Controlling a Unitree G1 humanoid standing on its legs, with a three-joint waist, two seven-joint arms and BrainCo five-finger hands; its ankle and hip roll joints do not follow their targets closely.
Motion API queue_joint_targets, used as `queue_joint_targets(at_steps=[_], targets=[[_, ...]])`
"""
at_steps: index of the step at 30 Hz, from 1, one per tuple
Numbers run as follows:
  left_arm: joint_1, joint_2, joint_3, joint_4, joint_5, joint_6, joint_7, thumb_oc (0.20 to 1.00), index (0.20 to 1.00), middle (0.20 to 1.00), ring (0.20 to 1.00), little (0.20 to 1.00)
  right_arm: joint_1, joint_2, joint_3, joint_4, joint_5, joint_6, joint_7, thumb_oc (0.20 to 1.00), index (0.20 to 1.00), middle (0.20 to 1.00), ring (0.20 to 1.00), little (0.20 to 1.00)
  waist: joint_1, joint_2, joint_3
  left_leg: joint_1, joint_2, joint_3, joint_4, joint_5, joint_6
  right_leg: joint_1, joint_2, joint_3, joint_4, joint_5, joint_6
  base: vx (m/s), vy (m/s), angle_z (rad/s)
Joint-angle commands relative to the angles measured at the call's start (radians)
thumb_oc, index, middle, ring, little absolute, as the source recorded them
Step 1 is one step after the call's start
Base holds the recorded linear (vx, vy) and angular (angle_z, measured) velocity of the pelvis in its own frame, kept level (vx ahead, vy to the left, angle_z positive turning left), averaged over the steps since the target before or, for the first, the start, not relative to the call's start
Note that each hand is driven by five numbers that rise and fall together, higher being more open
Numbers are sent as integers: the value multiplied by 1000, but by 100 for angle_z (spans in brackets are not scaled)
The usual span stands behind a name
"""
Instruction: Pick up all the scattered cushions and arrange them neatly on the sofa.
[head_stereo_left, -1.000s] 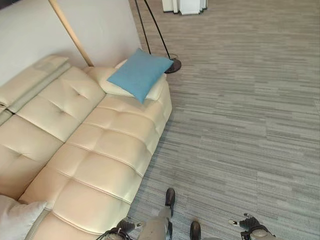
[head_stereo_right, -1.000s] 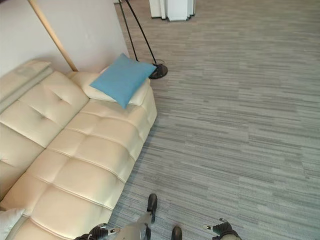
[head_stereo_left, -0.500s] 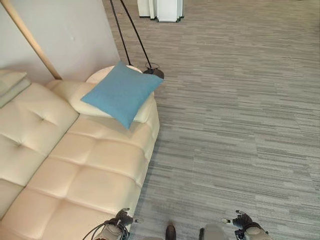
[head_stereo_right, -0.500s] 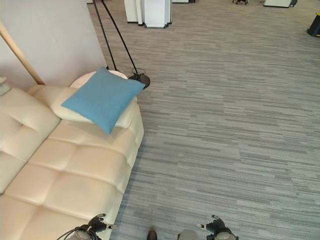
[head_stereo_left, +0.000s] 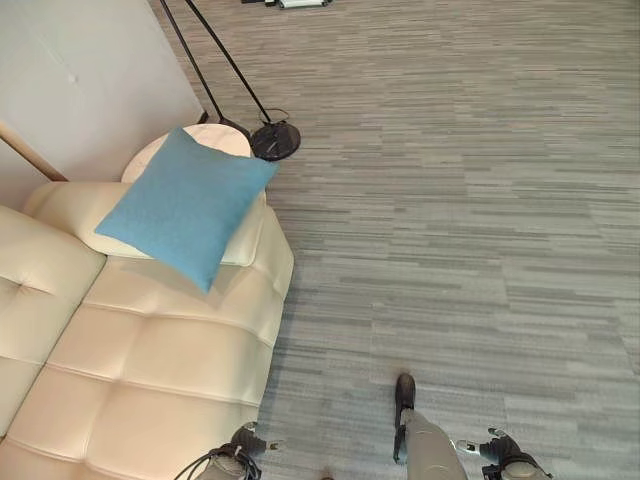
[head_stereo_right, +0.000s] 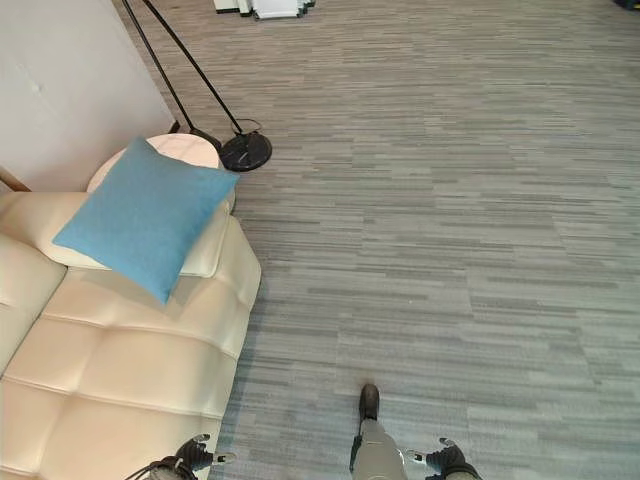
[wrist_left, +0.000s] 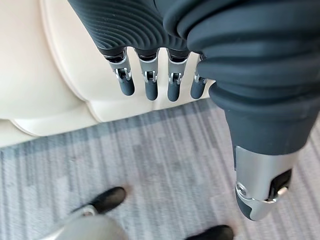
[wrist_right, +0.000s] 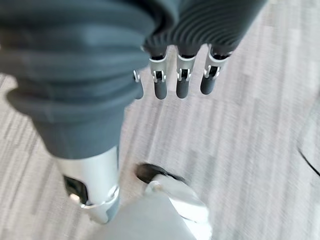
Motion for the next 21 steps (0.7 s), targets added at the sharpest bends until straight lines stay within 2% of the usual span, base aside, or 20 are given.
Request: queue_joint_targets(at_steps=[1, 3, 4, 5, 7, 9, 10, 12, 16, 18, 20, 21], targets=[[-2, 29, 13, -14, 19, -2, -3, 1000, 1000, 1000, 1000, 1000, -1, -22, 31, 8, 16, -19, -10, 1000, 1000, 1000, 1000, 1000, 5, -21, -20, -88, -7, 0, 88, 68, -24, 10, -38, 41, 20, -87, 59, 175, -143, -20], [-1, 31, 14, -21, 11, 3, -4, 1000, 1000, 1000, 1000, 1000, -1, -24, 29, -5, 30, -22, -12, 1000, 1000, 1000, 1000, 1000, 11, -32, -13, -143, -17, -11, 250, 141, -33, 48, -30, 46, 27, -121, 31, 276, -212, -20], [1, 34, 16, -25, 10, 5, -2, 1000, 1000, 1000, 1000, 1000, -1, -25, 29, -8, 33, -20, -11, 1000, 1000, 1000, 1000, 1000, 15, -40, -11, -166, -15, 4, 299, 156, -33, 66, -28, 48, 30, -138, 19, 357, -243, -12], [0, 37, 17, -32, 8, 7, 0, 1000, 1000, 1000, 1000, 1000, -4, -30, 30, -9, 37, -17, -14, 1000, 1000, 1000, 1000, 1000, 27, -57, -3, -227, -6, 47, 354, 156, -23, 108, -33, 44, 26, -168, 6, 254, -162, -3], [1, 36, 15, -34, 7, 6, 1, 1000, 1000, 1000, 1000, 1000, -4, -31, 30, -9, 40, -16, -15, 1000, 1000, 1000, 1000, 1000, 34, -60, 1, -259, 5, 75, 358, 140, -18, 125, -34, 41, 23, -179, 4, 203, -108, 1], [1, 35, 10, -35, 12, 7, -1, 1000, 1000, 1000, 1000, 1000, -2, -34, 27, -10, 47, -15, -13, 1000, 1000, 1000, 1000, 1000, 48, -67, 3, -316, 20, 146, 272, 99, -3, 164, -40, 19, 4, -196, 10, 262, -82, 14], [4, 34, 10, -39, 11, 7, -1, 1000, 1000, 1000, 1000, 1000, 1, -38, 27, -11, 49, -17, -15, 1000, 1000, 1000, 1000, 1000, 61, -64, 6, -335, 11, 170, 212, 79, 2, 189, -38, 12, -9, -205, 17, 243, -35, 40], [10, 33, 15, -39, 8, 6, -3, 1000, 1000, 1000, 1000, 1000, 2, -42, 28, -10, 46, -18, -16, 1000, 1000, 1000, 1000, 1000, 74, -56, 4, -366, -3, 186, 128, 87, 0, 212, -30, 4, -20, -218, 25, 227, -9, 23], [32, 36, 27, -43, 2, 0, -1, 1000, 1000, 1000, 1000, 1000, -1, -37, 44, -6, 30, -16, -29, 1000, 1000, 1000, 1000, 1000, 123, -24, 5, -432, 2, 222, -89, 250, -25, 311, 17, -16, -67, -258, 35, 337, 32, 14], [55, 45, 62, -37, -27, 1, -1, 1000, 1000, 1000, 1000, 1000, -2, -26, 46, -9, 26, -7, -34, 1000, 1000, 1000, 1000, 1000, 155, -23, 7, -463, 23, 308, -156, 281, -33, 381, 32, -21, -74, -297, 40, 440, 110, 19], [67, 46, 74, -24, -25, 5, -1, 1000, 1000, 1000, 1000, 1000, -2, -20, 48, -9, 19, -3, -31, 1000, 1000, 1000, 1000, 1000, 161, -23, -6, -439, 34, 332, -179, 283, -21, 393, 37, -24, -67, -305, 45, 244, 100, -9], [74, 46, 80, -18, -24, 7, 1, 1000, 1000, 1000, 1000, 1000, 3, -12, 48, -8, 17, -3, -30, 1000, 1000, 1000, 1000, 1000, 165, -21, -18, -431, 38, 337, -174, 300, -15, 404, 39, -27, -64, -313, 45, 312, 121, -13]])
